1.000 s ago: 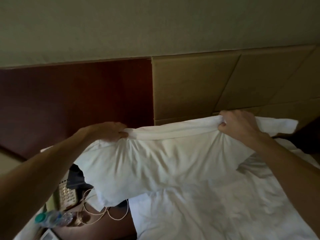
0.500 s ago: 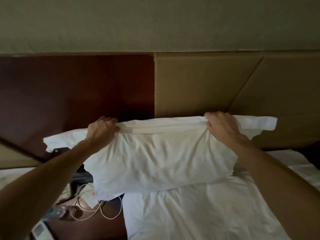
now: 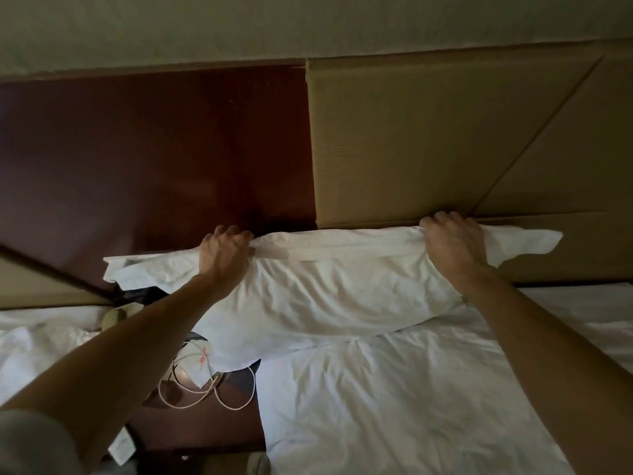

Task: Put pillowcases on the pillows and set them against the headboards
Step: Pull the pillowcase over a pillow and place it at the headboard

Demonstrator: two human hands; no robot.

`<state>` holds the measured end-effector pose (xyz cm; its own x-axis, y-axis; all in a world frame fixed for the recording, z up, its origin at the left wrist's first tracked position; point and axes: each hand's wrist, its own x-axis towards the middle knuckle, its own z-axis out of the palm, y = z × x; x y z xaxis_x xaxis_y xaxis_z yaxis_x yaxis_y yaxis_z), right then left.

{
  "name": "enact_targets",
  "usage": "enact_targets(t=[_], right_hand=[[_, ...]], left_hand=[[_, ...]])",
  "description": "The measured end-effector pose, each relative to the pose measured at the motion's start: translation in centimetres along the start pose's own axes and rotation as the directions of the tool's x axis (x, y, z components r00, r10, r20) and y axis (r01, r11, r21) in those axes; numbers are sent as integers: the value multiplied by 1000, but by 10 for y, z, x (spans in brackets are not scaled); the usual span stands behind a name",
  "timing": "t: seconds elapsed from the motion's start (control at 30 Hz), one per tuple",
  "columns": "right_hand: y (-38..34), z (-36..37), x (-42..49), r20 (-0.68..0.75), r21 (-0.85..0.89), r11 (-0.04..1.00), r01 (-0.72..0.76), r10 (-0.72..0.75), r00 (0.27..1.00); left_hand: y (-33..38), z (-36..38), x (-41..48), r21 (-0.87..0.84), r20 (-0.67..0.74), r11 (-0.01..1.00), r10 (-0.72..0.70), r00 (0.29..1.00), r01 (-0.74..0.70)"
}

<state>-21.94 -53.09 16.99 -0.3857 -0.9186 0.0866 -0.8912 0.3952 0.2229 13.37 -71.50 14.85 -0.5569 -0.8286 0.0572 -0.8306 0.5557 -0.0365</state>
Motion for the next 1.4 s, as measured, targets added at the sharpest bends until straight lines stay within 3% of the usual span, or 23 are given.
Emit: enact_targets(t=[0.1, 0.23, 0.3, 0.4, 0.57, 0.77, 0.9, 1.17, 1.4], right_hand=[[1, 6, -6, -115, -49, 998, -43, 38, 993], [2, 6, -12, -115, 24, 1000, -14, 17, 993], [2, 8, -17, -77, 119, 992, 33, -24, 997], [2, 7, -25, -25, 205, 979, 24, -19, 1000], [-1, -1, -37, 72, 215, 977, 13, -29, 997], [-18, -12, -52, 257, 267, 963, -31, -41, 966], [-41, -17, -61, 362, 308, 950, -48, -71, 930], [-73, -28, -75, 414, 334, 940, -70, -79, 907], [-98, -29, -84, 476, 339, 932, -124, -56, 878]], left_hand=[[5, 3, 1, -13, -100, 999, 46, 994, -47], [13, 4, -5, -9, -181, 973, 226, 957, -231], [13, 6, -7, -18, -119, 959, 279, 953, -283], [14, 8, -7, -90, 25, 964, 252, 967, -249], [13, -1, -6, -86, 81, 965, 256, 963, -249], [-10, -6, -15, 152, 295, 944, 240, 925, -293], [-20, 0, -28, 249, 214, 907, 291, 932, -340], [-24, -16, -10, 214, 88, 892, 389, 917, -399], [-34, 2, -20, 190, 126, 878, 422, 898, -439]])
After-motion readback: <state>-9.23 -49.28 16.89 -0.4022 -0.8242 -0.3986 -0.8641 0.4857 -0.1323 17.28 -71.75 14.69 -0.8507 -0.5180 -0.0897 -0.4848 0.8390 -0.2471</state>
